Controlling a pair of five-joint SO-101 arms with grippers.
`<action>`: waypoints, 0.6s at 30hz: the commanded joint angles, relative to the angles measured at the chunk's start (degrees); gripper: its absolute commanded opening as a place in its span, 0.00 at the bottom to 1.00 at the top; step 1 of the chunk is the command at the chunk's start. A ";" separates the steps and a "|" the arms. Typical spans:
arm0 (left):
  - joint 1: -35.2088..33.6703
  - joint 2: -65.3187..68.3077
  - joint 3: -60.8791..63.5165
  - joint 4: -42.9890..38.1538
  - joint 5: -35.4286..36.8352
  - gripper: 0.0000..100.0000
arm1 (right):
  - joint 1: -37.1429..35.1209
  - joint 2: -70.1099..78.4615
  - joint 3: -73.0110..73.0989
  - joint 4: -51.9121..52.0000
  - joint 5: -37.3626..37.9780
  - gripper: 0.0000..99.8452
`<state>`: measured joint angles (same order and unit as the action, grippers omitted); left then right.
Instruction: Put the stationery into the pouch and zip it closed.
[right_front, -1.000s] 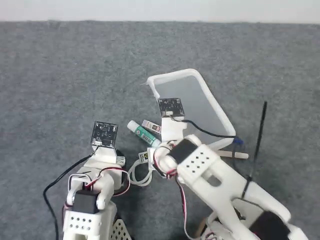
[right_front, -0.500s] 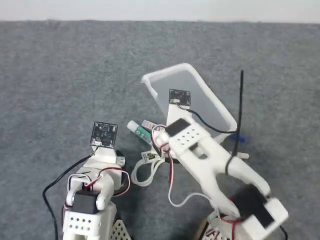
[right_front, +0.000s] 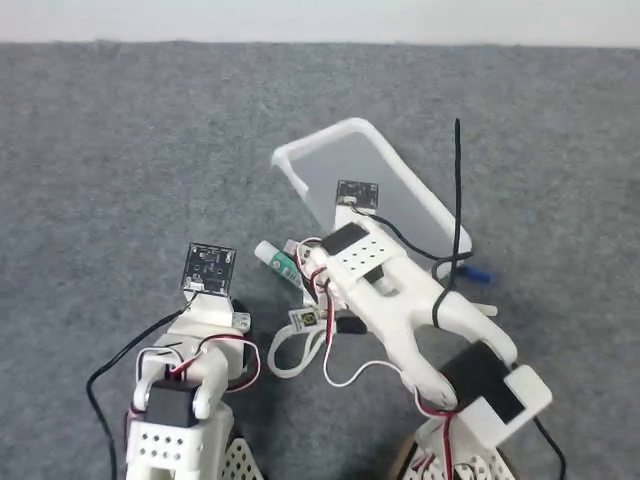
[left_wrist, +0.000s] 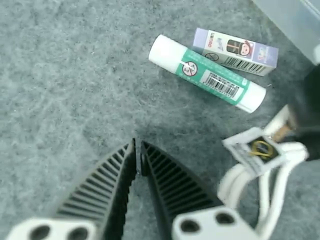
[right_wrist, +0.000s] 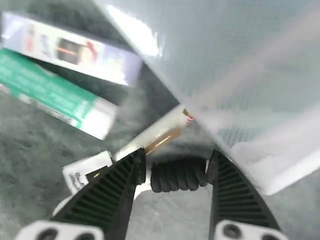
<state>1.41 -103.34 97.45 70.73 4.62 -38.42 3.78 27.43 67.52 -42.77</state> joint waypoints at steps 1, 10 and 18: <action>-0.26 -1.05 -0.92 -1.76 0.88 0.01 | 1.36 0.57 -3.60 6.20 2.20 0.21; -0.88 -1.05 -0.92 -1.76 0.88 0.01 | 1.54 1.10 -3.52 9.63 3.16 0.21; -2.90 -1.05 -0.92 -2.02 0.88 0.01 | 1.54 1.19 2.20 5.85 5.45 0.20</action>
<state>-1.23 -103.34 97.45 70.73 4.62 -38.33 5.27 29.19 74.11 -39.08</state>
